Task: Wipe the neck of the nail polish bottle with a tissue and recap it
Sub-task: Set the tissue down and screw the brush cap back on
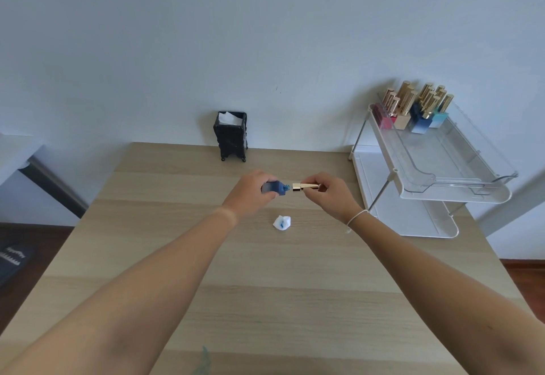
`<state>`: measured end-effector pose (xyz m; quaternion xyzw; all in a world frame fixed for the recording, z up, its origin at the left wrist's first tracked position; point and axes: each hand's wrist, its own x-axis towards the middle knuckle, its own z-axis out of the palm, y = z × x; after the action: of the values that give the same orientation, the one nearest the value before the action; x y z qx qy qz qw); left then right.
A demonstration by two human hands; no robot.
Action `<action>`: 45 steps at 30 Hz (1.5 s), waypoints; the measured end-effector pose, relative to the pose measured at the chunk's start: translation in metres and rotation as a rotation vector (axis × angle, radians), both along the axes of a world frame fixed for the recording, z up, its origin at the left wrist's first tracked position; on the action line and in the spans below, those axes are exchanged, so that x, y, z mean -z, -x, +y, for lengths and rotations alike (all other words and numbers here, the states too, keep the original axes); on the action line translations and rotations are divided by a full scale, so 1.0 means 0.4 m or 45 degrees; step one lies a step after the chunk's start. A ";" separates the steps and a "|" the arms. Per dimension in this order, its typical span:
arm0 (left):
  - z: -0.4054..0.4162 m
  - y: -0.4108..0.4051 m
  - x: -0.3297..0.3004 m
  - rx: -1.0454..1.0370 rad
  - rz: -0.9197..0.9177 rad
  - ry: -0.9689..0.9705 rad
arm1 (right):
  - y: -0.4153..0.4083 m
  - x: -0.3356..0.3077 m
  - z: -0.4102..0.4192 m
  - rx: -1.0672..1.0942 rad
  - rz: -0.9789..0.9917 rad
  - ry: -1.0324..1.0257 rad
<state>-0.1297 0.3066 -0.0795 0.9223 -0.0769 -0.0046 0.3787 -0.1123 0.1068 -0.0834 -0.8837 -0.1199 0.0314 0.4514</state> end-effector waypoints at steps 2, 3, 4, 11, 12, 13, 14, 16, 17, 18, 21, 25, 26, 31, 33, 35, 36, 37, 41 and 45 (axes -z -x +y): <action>-0.003 -0.002 0.004 0.009 -0.006 -0.007 | -0.004 0.000 0.003 -0.032 -0.023 0.019; -0.005 -0.002 0.005 0.010 -0.010 -0.008 | -0.005 0.000 0.005 -0.050 -0.035 0.036; -0.007 -0.003 0.006 0.008 -0.012 -0.005 | -0.006 0.000 0.007 -0.066 -0.046 0.050; -0.004 -0.003 0.009 -0.008 -0.012 -0.005 | -0.017 0.007 0.018 -0.112 -0.074 0.064; -0.003 -0.003 0.009 -0.015 -0.007 0.011 | -0.019 0.010 0.019 -0.093 -0.067 0.064; -0.002 -0.002 0.009 -0.020 -0.004 0.024 | -0.022 0.012 0.020 -0.068 -0.061 0.073; -0.002 -0.001 0.009 -0.023 -0.003 0.029 | -0.025 0.014 0.021 -0.045 -0.058 0.095; -0.001 -0.001 0.009 -0.022 -0.007 0.028 | -0.028 0.016 0.026 -0.029 -0.071 0.175; -0.001 -0.001 0.009 -0.024 -0.007 0.029 | -0.028 0.015 0.028 -0.033 -0.087 0.217; -0.001 -0.002 0.008 -0.026 -0.005 0.032 | -0.027 0.014 0.031 -0.042 -0.105 0.249; 0.000 -0.002 0.008 -0.035 -0.002 0.040 | -0.022 0.013 0.027 -0.072 -0.139 0.243; 0.002 -0.003 0.006 -0.043 -0.013 0.050 | -0.019 0.014 0.020 -0.126 -0.165 0.173; 0.002 -0.004 0.005 -0.043 -0.012 0.053 | -0.020 0.013 0.021 -0.104 -0.165 0.171; 0.000 -0.004 0.006 -0.042 -0.009 0.052 | -0.019 0.014 0.021 -0.081 -0.183 0.273; -0.004 -0.005 0.005 -0.036 -0.017 0.058 | -0.015 0.015 0.017 -0.088 -0.206 0.259; -0.007 -0.004 0.004 -0.030 -0.027 0.061 | -0.016 0.016 0.015 -0.100 -0.226 0.264; -0.008 -0.005 0.005 -0.029 -0.030 0.062 | -0.016 0.016 0.015 -0.095 -0.231 0.279; -0.008 -0.005 0.005 -0.028 -0.030 0.062 | -0.016 0.015 0.017 -0.077 -0.225 0.293; -0.010 -0.005 0.005 -0.027 -0.017 0.057 | -0.017 0.011 0.013 -0.050 -0.168 0.299; -0.012 -0.006 0.000 -0.021 -0.020 0.059 | -0.011 0.010 0.009 -0.130 -0.233 0.332</action>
<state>-0.1274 0.3018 -0.0797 0.9138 -0.0724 0.0074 0.3995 -0.1078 0.1103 -0.0875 -0.9267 -0.2001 -0.0109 0.3178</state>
